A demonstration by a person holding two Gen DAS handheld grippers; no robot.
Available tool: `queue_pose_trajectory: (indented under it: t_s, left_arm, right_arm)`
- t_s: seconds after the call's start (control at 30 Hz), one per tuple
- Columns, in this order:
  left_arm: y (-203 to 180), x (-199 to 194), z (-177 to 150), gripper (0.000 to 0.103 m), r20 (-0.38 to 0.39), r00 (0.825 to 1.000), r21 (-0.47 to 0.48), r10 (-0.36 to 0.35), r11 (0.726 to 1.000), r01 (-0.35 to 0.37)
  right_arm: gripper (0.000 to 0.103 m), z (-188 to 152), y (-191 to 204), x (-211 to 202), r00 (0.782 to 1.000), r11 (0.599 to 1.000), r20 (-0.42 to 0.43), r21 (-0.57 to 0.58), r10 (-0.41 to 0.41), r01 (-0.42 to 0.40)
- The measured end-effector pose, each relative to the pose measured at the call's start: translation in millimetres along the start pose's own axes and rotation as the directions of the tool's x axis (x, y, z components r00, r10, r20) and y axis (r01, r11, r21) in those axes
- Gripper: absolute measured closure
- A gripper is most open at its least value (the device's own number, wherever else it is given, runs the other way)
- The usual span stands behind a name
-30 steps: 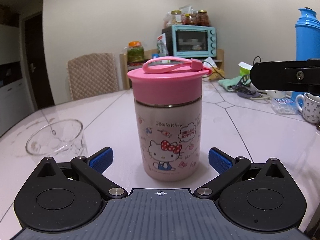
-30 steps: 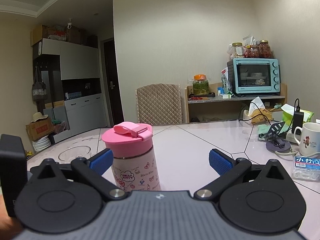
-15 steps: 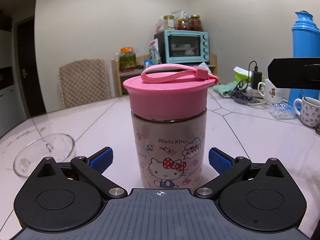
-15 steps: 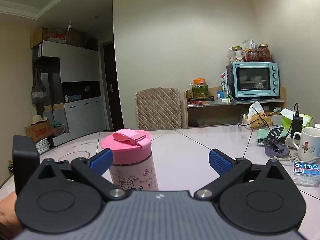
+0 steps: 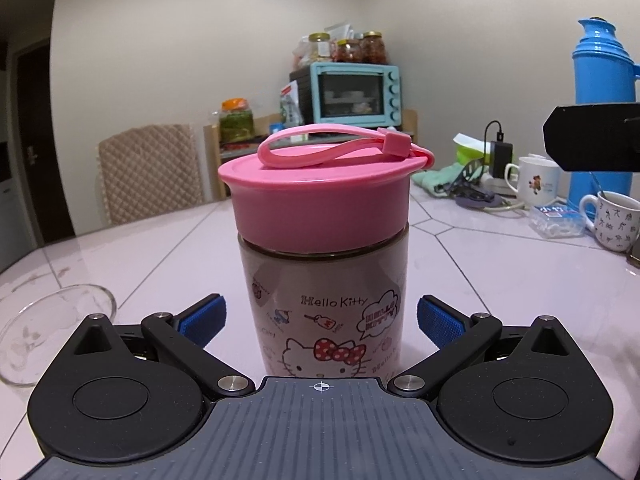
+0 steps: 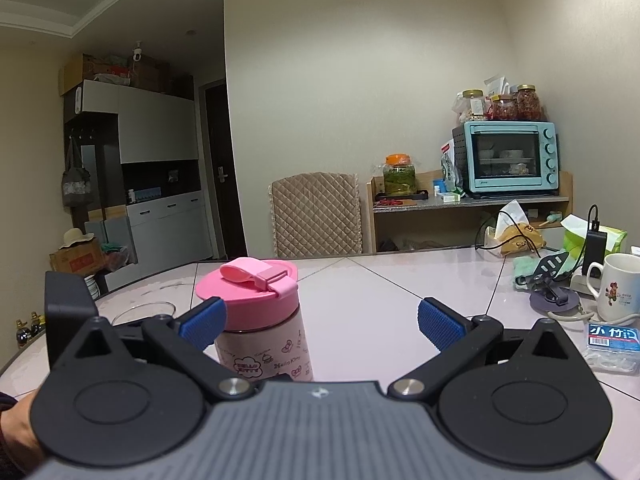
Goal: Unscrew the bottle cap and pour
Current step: 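Close the left gripper around the bottle body below the pink cap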
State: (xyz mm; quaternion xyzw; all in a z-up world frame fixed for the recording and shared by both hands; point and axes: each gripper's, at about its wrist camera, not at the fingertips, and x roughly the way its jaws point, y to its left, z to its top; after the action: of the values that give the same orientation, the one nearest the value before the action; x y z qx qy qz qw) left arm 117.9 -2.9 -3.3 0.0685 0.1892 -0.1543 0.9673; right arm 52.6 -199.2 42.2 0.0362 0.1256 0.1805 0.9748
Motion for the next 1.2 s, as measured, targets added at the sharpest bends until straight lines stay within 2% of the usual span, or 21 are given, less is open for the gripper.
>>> queue_pose_trajectory:
  t_s: [0.5, 1.03, 1.2]
  left_arm:
    - [8.8, 14.3, -0.2, 0.000, 0.017, 0.998, 0.018, -0.058, 0.998, 0.058]
    - [22.4, 23.4, 2.2, 0.000, 0.036, 0.991, 0.044, -0.131, 0.991, 0.130]
    - [24.7, 26.2, 3.8, 0.000, 0.037, 0.988, 0.045, -0.151, 0.988, 0.149]
  right_arm:
    - [0.000, -0.2, -1.9, 5.3, 1.000, 1.000, -0.004, 0.003, -0.010, 0.010]
    - [0.000, -3.7, -5.4, 11.1, 1.000, 1.000, -0.004, 0.012, 0.024, -0.024]
    - [0.000, -2.9, -2.5, 11.4, 1.000, 1.000, 0.007, -0.006, 0.005, -0.005]
